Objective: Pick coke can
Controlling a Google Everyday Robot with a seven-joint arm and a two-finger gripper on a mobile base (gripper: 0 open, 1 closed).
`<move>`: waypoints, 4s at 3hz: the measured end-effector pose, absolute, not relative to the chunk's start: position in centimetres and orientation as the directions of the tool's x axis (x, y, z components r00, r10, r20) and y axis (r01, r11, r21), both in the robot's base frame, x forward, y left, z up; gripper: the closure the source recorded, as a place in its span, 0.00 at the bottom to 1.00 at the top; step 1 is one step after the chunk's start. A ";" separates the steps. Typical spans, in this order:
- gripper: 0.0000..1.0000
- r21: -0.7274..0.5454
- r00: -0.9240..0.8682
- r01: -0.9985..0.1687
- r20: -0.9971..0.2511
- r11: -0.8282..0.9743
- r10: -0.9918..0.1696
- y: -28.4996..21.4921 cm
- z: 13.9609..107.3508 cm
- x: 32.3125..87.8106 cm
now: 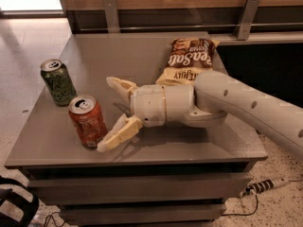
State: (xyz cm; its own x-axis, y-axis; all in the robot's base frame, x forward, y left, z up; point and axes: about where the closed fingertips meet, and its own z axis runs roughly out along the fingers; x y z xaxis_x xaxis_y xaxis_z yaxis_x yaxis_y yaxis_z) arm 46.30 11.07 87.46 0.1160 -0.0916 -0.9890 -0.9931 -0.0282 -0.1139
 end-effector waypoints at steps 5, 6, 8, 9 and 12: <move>0.87 -0.096 0.107 -0.989 -0.989 -0.111 -0.100 15.1 85.6 45.6; 1.00 -0.097 0.108 -0.989 -0.989 -0.114 -0.099 15.2 85.6 45.5; 1.00 -0.122 0.135 -0.985 -0.985 -0.123 -0.103 15.1 87.2 45.7; 1.00 -0.176 0.188 -0.976 -0.977 -0.126 -0.096 14.4 90.4 45.8; 1.00 -0.257 0.264 -0.963 -0.961 -0.081 -0.080 11.4 99.8 47.0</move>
Offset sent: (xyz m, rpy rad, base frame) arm -0.0023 0.0376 -0.0261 -0.0175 0.0249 0.0685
